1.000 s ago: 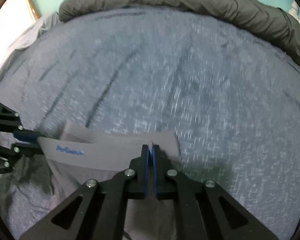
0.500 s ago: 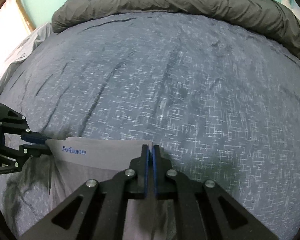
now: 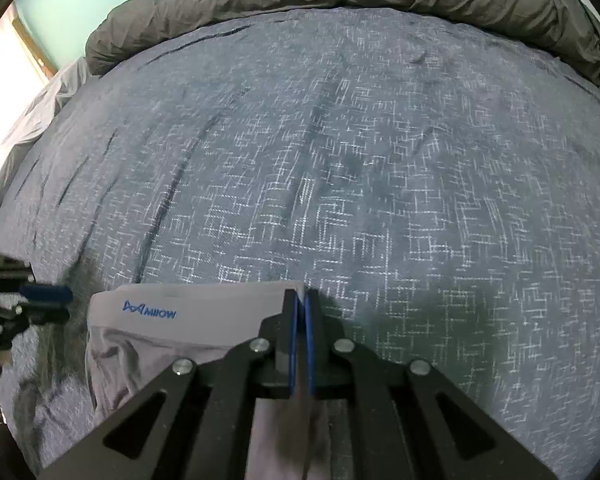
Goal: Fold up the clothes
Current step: 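Grip the waistband with both tools, holding it taut, then lift the folded grey garment with both tools and carry it toward the clothes stack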
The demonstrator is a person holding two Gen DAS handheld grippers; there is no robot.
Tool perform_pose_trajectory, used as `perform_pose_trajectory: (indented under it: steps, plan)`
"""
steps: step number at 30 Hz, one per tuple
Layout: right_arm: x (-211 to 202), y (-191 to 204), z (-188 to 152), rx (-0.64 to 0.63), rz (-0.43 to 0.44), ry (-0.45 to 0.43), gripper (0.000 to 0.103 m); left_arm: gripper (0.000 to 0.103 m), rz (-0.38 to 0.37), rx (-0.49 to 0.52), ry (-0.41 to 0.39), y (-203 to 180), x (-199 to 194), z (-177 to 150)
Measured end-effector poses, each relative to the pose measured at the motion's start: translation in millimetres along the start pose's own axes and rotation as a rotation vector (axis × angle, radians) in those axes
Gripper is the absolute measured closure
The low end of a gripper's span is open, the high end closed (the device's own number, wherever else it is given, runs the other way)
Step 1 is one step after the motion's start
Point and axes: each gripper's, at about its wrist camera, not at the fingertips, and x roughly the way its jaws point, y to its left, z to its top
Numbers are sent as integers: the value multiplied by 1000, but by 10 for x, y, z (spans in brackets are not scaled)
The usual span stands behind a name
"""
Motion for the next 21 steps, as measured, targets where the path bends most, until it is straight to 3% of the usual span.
perform_pose_trajectory:
  steps: [4,8,10,12,21]
  plan:
    - [-58,-14,-26,6,3,-6,100,87,-71,-159,-21,57,105,-6]
    - [-132,-26,-55,4,4,-14,100,87,-89,-187,-16,40,212,5]
    - [-166,-41,-72,6,6,-21,100,96,-94,-197,-23,45,218,10]
    - [-192,-53,-90,6,7,-27,100,97,-91,-198,-42,59,182,21]
    - [-157,-129,-157,38,5,-29,100,98,-64,-212,-43,86,189,202]
